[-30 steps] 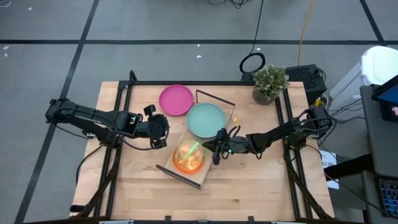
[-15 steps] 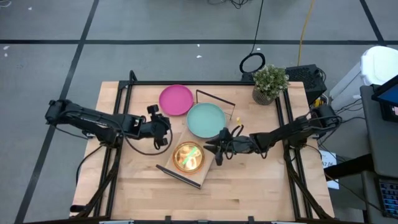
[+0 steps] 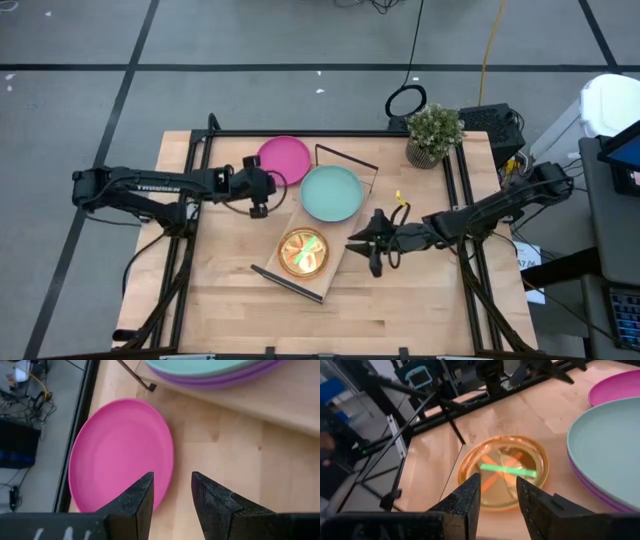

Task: Place and stack plates onto a shelf
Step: Stack the pink plate on top of the blue plate on the shelf

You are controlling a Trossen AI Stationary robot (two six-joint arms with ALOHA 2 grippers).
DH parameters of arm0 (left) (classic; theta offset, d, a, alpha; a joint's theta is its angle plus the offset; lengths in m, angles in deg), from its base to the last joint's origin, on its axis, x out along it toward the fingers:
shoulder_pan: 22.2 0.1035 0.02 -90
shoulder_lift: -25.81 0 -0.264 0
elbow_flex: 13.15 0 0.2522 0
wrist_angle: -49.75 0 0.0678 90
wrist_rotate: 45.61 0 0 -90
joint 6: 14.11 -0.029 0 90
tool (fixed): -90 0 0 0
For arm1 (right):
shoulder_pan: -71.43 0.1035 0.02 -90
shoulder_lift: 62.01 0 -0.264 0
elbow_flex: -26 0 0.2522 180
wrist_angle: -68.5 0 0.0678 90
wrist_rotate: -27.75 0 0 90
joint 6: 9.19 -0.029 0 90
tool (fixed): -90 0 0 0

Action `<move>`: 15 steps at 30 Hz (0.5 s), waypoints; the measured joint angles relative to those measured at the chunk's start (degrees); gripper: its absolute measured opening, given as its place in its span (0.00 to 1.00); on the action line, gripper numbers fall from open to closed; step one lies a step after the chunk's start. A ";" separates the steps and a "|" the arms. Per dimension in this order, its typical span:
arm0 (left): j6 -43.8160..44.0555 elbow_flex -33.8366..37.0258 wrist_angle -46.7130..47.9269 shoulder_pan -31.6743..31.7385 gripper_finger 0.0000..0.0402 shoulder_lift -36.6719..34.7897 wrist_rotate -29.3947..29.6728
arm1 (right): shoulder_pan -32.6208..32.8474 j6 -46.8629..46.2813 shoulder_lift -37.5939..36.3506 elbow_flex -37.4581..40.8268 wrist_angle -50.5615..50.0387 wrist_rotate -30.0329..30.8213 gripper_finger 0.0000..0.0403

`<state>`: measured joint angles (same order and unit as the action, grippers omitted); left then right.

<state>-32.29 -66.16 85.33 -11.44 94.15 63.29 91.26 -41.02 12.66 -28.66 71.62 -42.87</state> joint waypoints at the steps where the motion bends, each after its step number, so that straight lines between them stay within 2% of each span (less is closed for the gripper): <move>1: -1.34 0.03 0.05 1.09 0.34 0.00 -1.04 | 0.45 0.00 -0.78 0.00 -0.98 0.02 0.27; 4: -5.61 0.03 0.39 3.94 0.34 0.00 -4.59 | 1.41 0.07 -2.48 0.00 -2.74 0.01 0.27; 7: -9.32 0.03 0.22 6.12 0.34 0.61 -5.40 | 1.92 1.44 -3.34 0.00 -3.81 0.00 0.27; 15: -17.74 0.09 -0.61 11.16 0.34 8.97 -5.85 | 1.99 3.36 -3.76 0.00 -3.88 0.00 0.27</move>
<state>-50.03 -66.07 84.72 -0.28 103.11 57.44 93.25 -37.66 8.90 -28.66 67.74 -42.87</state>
